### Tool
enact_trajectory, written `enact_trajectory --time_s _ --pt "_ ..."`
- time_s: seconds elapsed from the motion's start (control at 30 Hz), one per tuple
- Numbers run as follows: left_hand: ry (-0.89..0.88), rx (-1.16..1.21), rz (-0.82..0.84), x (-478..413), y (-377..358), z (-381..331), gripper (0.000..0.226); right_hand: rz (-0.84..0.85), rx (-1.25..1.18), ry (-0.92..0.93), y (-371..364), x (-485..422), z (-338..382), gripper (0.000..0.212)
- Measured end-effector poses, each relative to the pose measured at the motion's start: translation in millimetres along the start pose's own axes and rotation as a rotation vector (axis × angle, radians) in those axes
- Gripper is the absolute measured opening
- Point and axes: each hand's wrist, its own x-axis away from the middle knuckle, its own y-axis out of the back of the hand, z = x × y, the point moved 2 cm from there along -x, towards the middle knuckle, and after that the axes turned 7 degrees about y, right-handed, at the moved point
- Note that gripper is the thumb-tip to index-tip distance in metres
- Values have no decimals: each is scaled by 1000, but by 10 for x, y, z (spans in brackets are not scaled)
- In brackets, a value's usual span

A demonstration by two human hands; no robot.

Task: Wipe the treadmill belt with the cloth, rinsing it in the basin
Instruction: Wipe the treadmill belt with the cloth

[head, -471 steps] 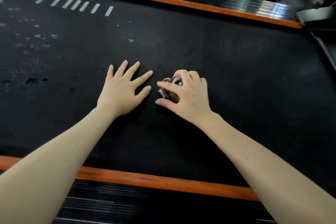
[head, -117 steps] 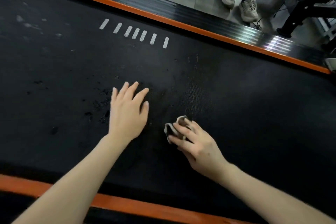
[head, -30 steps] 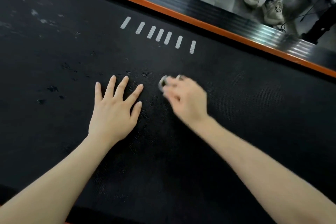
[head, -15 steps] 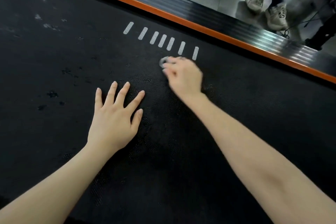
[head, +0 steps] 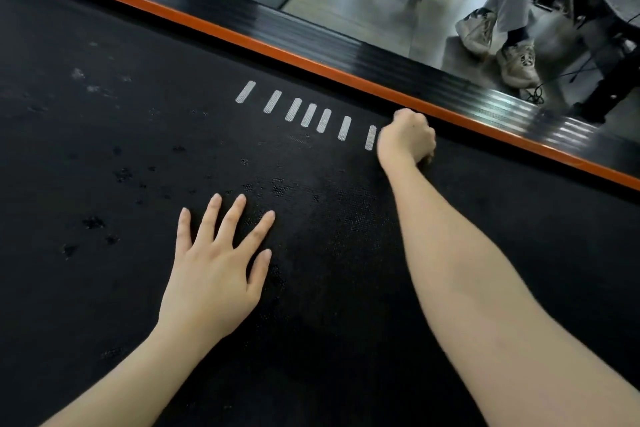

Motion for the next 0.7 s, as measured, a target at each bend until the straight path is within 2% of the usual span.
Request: enact_trajectory --time_s 0.07,0.13,0.2,0.23,0.3,0.43,0.53,0.6,0.7 --pt "-3 2 3 -9 -1 7 53 44 -27 178 -70 196 501 24" --pt "-10 5 0 -5 -3 12 53 68 -59 485 -138 450 902 22" --pt "-12 6 4 3 0 28 53 98 -108 714 -140 517 971 26" --pt "-13 8 5 5 3 32 53 108 -125 753 -118 442 873 26" --pt "-12 11 4 7 6 37 53 91 -120 687 -74 194 535 26" --pt "-14 16 -2 2 -2 24 53 34 -57 391 -44 -172 -155 30" --pt "0 17 -5 -4 7 12 53 2 -84 246 -25 -143 -182 30" --pt "-1 3 1 -4 2 -6 53 27 -100 228 -15 -99 -49 31" --pt "4 -3 -11 -5 0 -7 53 46 -105 403 -38 53 185 29"
